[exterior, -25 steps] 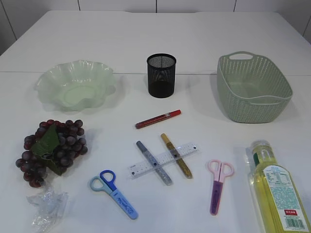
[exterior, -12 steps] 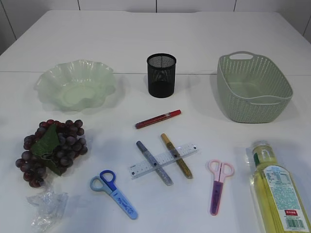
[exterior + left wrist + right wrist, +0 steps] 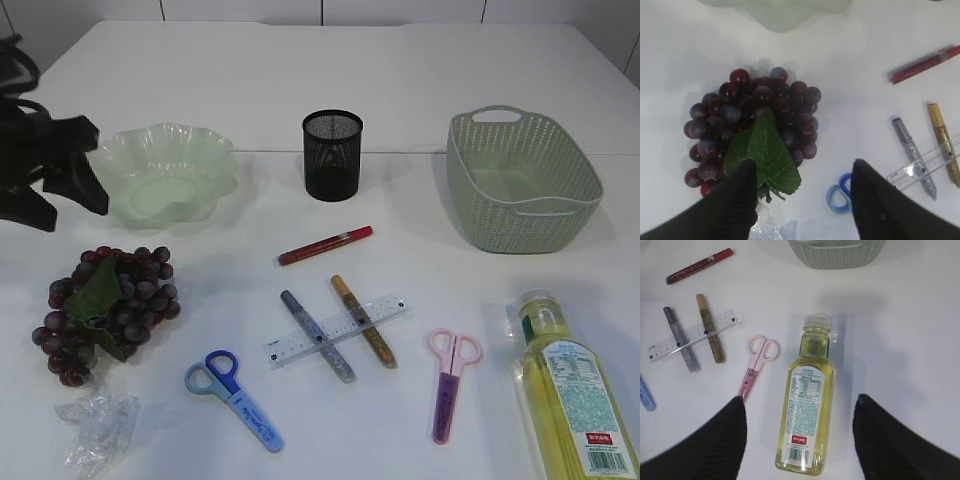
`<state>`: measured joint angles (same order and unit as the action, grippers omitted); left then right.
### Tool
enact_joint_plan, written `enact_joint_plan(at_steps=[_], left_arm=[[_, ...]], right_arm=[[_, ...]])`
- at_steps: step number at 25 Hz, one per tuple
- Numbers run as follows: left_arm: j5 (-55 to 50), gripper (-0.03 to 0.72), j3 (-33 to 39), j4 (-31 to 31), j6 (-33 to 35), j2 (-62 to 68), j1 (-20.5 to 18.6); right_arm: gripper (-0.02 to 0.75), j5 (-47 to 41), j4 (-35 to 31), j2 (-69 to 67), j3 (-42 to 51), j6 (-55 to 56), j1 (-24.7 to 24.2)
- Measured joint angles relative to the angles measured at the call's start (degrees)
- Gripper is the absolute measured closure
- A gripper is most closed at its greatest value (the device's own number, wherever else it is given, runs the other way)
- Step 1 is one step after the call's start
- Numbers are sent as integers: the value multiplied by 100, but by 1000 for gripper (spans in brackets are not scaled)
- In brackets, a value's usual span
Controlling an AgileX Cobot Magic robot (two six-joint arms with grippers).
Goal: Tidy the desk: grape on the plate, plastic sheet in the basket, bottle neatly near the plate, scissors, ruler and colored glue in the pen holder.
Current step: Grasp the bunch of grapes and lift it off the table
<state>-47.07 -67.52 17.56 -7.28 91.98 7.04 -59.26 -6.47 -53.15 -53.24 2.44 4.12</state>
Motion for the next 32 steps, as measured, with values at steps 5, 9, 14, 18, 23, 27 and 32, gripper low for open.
enact_joint_plan(at_steps=[5, 9, 14, 18, 23, 27, 32], left_arm=[[343, 245, -13, -398, -619, 524, 256], [639, 231, -16, -505, -729, 846, 388], [914, 216, -25, -544, -752, 1158, 416], [1048, 212, -25, -566, -752, 1306, 416], [1034, 165, -25, -580, -778, 1453, 416], [995, 137, -28, -580, -936, 1653, 416], [1161, 133, -37, -607, -964, 1848, 416]], right_arm=[[218, 0, -9, 0, 0, -47, 0], [218, 0, -9, 0, 0, -55, 0], [218, 0, -9, 0, 0, -69, 0], [218, 0, -12, 0, 0, -69, 0], [218, 0, -12, 0, 0, -69, 0], [220, 10, -12, 0, 0, -69, 0], [221, 35, -12, 0, 0, -69, 0]])
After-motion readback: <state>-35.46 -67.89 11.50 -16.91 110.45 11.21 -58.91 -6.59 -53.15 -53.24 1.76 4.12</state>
